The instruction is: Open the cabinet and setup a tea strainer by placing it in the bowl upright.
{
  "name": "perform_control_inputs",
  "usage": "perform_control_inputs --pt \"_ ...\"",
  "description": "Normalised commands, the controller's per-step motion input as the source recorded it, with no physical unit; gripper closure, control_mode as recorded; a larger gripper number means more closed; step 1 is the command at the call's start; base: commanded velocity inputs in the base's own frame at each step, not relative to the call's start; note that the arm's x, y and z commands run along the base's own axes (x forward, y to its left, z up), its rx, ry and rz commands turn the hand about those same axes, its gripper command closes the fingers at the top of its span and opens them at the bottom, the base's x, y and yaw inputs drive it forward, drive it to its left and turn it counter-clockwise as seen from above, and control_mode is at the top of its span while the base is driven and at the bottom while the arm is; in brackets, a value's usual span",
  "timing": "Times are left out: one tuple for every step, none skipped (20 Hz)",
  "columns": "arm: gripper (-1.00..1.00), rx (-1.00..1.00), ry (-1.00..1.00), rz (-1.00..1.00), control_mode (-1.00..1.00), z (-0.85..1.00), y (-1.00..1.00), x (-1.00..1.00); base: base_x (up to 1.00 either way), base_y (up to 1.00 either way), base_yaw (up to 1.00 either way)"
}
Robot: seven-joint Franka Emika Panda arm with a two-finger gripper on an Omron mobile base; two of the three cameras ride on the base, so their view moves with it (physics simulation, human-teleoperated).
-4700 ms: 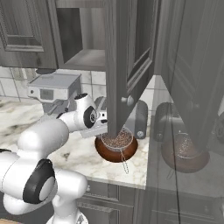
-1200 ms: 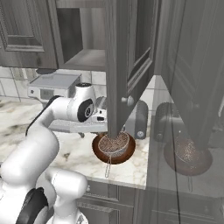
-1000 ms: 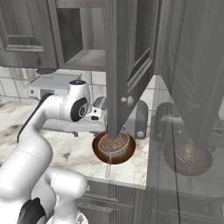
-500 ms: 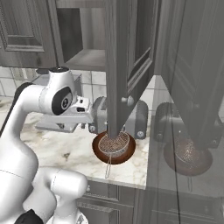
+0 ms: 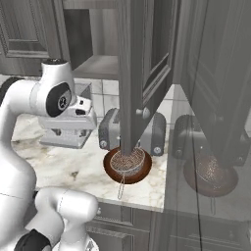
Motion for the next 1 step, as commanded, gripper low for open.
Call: perform_control_inputs --pt "-1.00 0.00 0.00 0.00 -1.00 0.16 0.10 -0.15 0.00 0.00 0.00"
